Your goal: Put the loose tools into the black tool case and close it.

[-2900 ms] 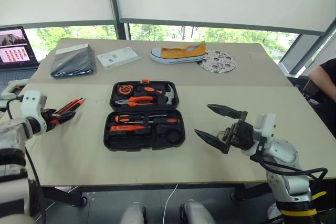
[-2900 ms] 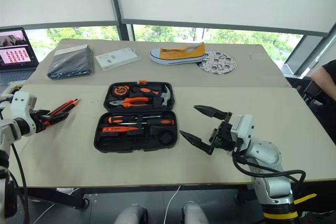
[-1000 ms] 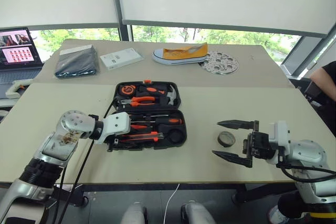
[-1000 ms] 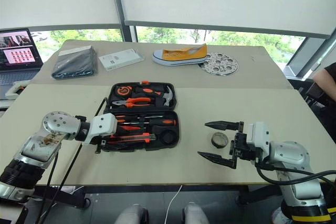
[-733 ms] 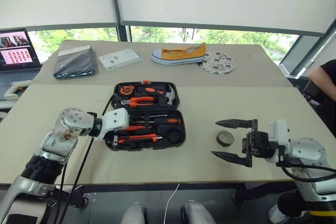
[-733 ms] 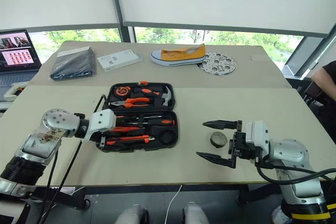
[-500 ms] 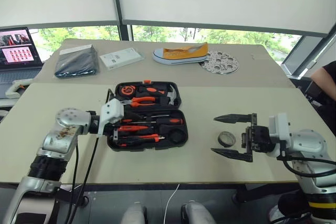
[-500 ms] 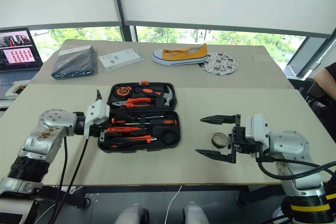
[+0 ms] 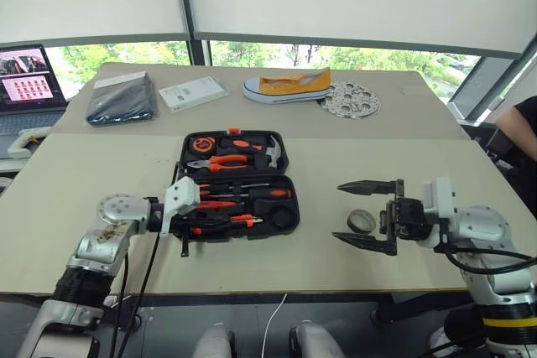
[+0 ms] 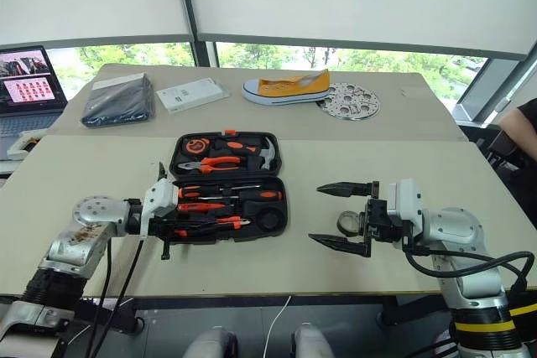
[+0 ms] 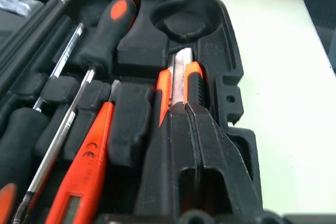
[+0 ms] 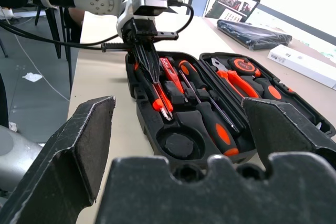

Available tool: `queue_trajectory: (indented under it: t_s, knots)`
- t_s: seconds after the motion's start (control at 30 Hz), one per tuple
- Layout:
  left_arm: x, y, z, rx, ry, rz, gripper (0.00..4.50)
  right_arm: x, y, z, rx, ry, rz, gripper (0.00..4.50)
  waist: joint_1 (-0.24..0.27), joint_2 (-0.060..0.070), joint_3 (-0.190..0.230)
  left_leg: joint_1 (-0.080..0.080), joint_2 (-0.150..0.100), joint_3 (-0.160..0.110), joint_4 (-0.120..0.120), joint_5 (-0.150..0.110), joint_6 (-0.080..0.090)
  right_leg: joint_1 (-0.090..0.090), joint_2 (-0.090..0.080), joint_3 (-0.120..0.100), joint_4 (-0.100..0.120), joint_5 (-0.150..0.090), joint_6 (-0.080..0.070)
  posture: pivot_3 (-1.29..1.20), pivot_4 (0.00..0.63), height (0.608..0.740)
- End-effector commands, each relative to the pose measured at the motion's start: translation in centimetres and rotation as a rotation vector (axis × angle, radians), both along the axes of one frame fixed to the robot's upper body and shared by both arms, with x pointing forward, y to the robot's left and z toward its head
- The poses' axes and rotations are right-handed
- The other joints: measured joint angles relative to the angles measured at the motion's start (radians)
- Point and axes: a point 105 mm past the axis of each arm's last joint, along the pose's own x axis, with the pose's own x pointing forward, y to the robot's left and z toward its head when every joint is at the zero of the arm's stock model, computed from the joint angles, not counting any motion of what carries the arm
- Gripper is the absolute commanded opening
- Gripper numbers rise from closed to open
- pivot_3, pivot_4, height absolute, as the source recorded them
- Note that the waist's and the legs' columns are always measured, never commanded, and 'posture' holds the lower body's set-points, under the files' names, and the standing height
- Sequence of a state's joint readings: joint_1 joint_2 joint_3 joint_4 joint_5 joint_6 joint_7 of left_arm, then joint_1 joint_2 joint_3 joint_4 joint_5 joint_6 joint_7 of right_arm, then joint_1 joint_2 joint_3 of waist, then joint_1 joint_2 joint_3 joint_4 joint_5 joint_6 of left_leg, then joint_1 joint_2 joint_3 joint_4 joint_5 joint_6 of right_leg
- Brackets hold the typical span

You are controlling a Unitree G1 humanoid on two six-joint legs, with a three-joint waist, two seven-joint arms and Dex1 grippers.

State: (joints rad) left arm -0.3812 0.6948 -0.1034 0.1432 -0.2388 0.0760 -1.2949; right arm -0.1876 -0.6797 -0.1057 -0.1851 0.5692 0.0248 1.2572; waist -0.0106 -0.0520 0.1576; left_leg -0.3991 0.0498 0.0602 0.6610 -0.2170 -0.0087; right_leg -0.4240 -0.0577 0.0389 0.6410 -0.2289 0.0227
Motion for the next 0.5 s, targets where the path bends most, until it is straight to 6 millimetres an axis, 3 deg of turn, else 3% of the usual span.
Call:
queue_trajectory:
  t_s: [0.03, 0.2, 0.33, 0.4, 0.5]
  knots:
    - [-0.5, 0.5, -2.3, 0.098, 0.043, -0.006, 0.08, -0.1, 0.0, 0.5, 0.005, -0.037, -0.014, 4.50, 0.000, 0.000, 0.000, 0.000, 0.000, 0.000, 0.000, 0.000, 0.000, 0.000, 0.000, 0.000, 0.000, 0.000, 0.000, 0.00, 0.150, 0.740]
    - [-1.4, -0.1, -2.9, 0.140, 0.042, -0.068, 0.08, -0.2, 0.0, 0.3, 0.011, -0.030, -0.025, 4.50, 0.000, 0.003, -0.002, 0.001, 0.000, 0.000, 0.000, 0.000, 0.000, 0.001, 0.000, 0.000, 0.000, 0.000, 0.000, 0.00, 0.150, 0.740]
    - [-0.6, -0.1, -3.3, 0.116, 0.061, 0.033, 0.08, 0.0, -0.1, 0.1, 0.010, -0.024, -0.039, 4.50, 0.000, 0.007, -0.004, 0.001, 0.000, 0.000, 0.000, 0.000, 0.000, 0.001, 0.000, 0.000, 0.000, 0.000, 0.000, 0.00, 0.150, 0.740]
    - [-0.1, -0.4, -2.5, 0.053, 0.055, 0.073, 0.08, 0.1, -0.3, 0.1, 0.012, -0.024, -0.061, 4.50, 0.004, 0.009, -0.005, 0.001, 0.000, 0.000, 0.000, 0.000, 0.000, 0.001, 0.000, 0.001, 0.000, 0.000, 0.000, 0.00, 0.150, 0.740]
    - [0.2, -0.7, 0.5, -0.176, 0.079, 0.121, 0.08, 0.4, -2.4, 0.0, -0.001, -0.028, -0.169, 4.50, 0.007, 0.009, -0.006, 0.002, 0.000, 0.000, 0.000, 0.000, 0.000, 0.002, 0.000, 0.000, 0.000, 0.000, 0.001, 0.00, 0.150, 0.740]
